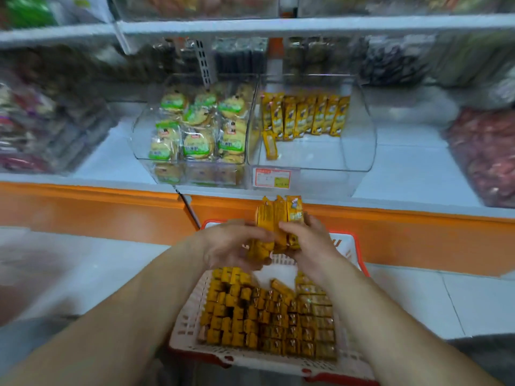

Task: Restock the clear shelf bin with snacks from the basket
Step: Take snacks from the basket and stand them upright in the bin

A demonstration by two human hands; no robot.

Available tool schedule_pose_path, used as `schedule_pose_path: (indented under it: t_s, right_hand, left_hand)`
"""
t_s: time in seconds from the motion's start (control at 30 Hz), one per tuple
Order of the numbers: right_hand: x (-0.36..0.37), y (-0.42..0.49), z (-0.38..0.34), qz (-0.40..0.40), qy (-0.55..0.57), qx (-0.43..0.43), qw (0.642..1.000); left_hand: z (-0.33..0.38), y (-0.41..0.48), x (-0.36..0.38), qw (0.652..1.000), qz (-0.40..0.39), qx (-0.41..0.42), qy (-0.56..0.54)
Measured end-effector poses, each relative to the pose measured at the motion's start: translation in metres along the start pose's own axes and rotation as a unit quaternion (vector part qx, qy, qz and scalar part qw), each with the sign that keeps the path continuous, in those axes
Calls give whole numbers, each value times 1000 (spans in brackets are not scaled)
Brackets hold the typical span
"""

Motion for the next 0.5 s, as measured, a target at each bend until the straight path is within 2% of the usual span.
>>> schedule_pose_path:
  t_s: [0.13,0.23,0.37,0.5]
  right_hand:
    - [9,-33,-64,-27,-44,-62,997]
    - [5,-58,-85,-35,-64,-70,995]
    - [-6,-81,-82,-39,-29,-52,997]
    - [-6,-83,-85,-29,-6,-69,997]
  left_hand:
    - [47,-45,30,992,59,108,19]
    - [55,-66,40,982,98,159,-14]
    - [51,-67,48,979,85,171,-75]
    - [52,-60,52,974,69,182,-116]
Point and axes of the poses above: each hand's wrist, its own y-axis towards the middle knuckle, its own x-axis out of the palm, z = x × y, the point moved 7 cm from there along y, towards the middle knuckle
